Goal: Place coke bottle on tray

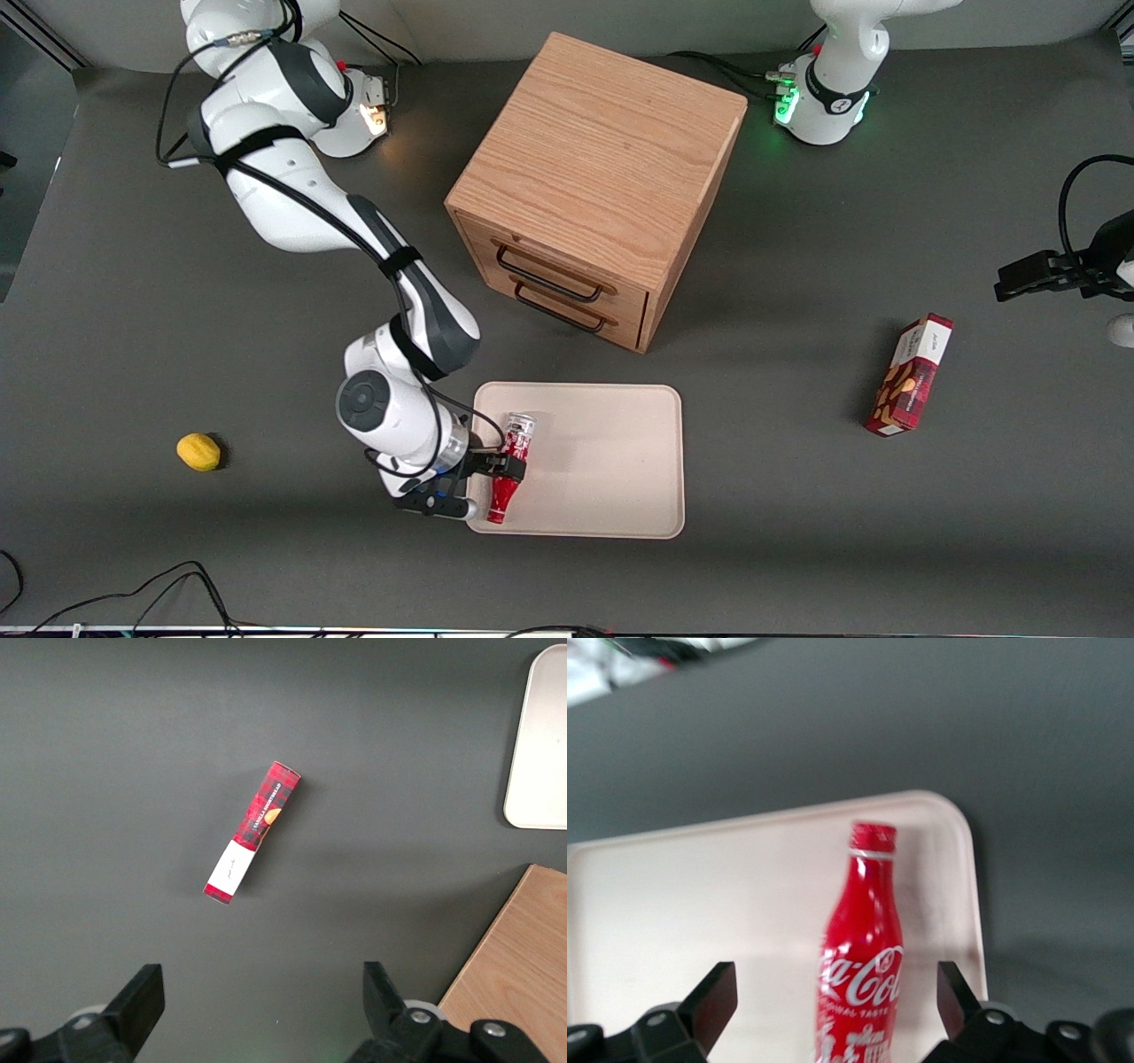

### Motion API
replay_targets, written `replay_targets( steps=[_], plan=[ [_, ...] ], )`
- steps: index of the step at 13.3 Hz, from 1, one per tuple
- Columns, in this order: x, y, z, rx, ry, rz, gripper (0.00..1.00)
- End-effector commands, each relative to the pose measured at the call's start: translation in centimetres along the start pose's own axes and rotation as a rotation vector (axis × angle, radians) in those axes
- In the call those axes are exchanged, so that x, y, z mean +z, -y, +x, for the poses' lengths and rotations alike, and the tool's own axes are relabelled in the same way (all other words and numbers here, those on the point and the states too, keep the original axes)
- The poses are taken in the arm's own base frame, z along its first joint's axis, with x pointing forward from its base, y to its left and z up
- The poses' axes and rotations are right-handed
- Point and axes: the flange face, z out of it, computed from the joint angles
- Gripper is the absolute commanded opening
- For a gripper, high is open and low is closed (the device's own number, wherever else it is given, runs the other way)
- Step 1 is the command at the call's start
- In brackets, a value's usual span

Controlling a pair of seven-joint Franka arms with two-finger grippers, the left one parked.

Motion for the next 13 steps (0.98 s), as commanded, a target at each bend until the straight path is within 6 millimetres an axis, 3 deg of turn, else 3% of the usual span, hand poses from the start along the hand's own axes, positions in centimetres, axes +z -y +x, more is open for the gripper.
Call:
replay_targets(
  steps=[1,3,4,9,11,13],
  plan=[
    [-12.1,0.4,1.2,-0.046,0.008,-0.048,1.0],
    [-19.9,-0.9,0.0,-0.04,0.066,-0.128,1.0],
    [-23.7,-1.2,-1.6,-0.043,0.091,-0.17,1.0],
    [-42.4,-11.4,-7.2,0.119,0.246,-0.369,1.0],
    [-46.1,-15.1,-11.3,0.134,0.243,-0.377,1.0],
    [-47.2,-17.9,-15.4,0.154,0.198,-0.329,1.0]
  ],
)
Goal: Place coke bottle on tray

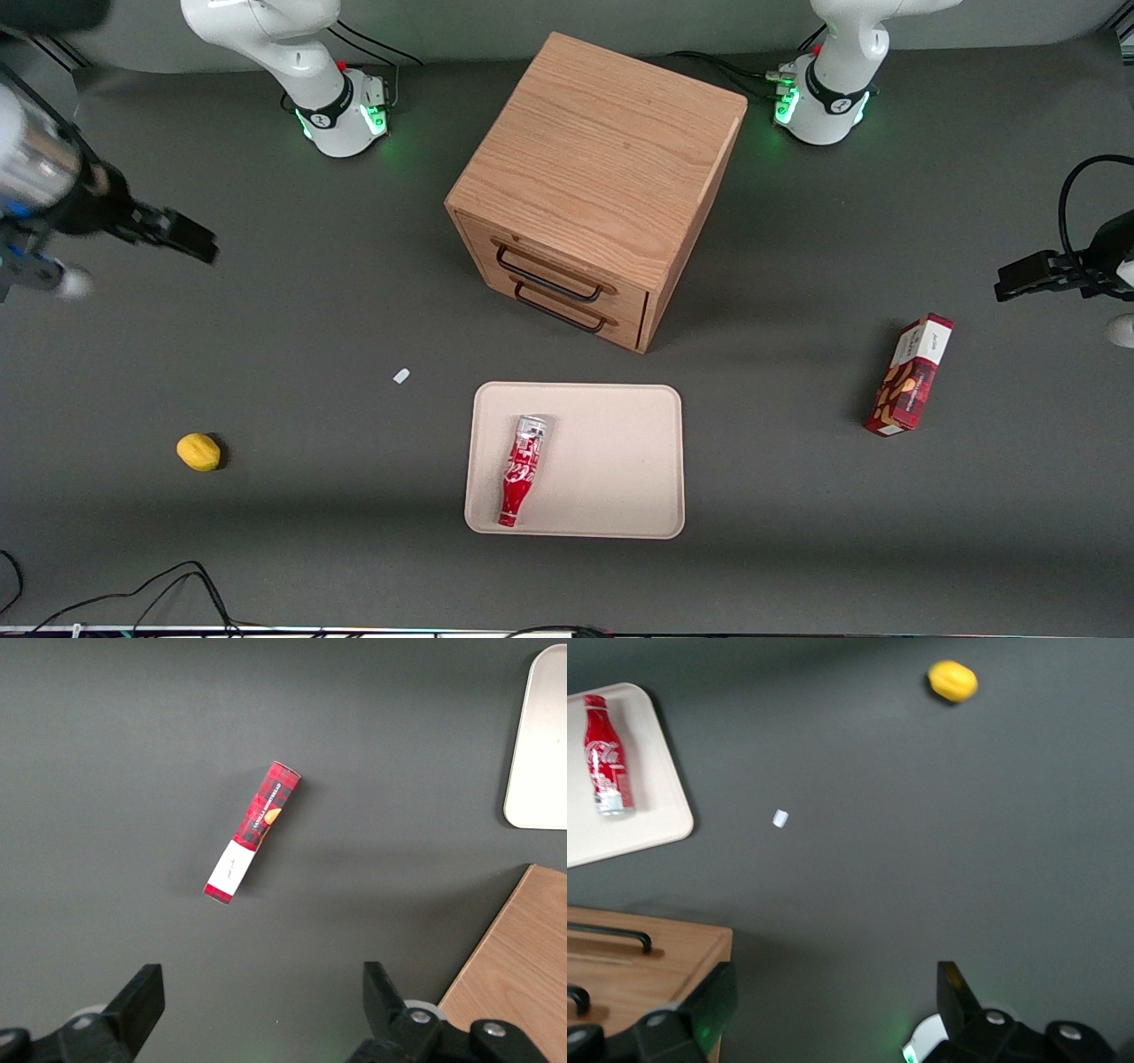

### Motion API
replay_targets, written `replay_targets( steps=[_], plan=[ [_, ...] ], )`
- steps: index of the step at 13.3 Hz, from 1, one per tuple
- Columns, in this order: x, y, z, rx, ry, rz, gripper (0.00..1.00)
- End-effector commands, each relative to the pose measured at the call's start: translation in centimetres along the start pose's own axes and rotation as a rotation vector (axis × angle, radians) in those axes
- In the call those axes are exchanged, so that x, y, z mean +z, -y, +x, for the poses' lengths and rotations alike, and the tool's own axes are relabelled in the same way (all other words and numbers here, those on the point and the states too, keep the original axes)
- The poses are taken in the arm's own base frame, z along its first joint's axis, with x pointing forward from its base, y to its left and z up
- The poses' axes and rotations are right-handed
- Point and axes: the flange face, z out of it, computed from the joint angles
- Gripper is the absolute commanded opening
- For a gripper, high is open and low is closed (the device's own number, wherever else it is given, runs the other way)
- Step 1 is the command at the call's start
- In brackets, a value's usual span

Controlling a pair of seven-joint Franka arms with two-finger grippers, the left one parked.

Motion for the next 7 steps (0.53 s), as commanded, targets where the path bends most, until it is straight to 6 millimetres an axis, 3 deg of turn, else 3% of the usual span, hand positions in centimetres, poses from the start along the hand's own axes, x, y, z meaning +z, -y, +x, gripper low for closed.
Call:
replay_targets(
  steps=[1,4,7],
  plan=[
    [3.4,-3.7,-5.7,-0.006,-0.031,0.053,1.0],
    [3.6,-4.1,-6.8,-0.015,-0.044,0.059,1.0],
    [2.8,-3.6,-5.3,-0.012,-0.039,0.055,1.0]
  ],
)
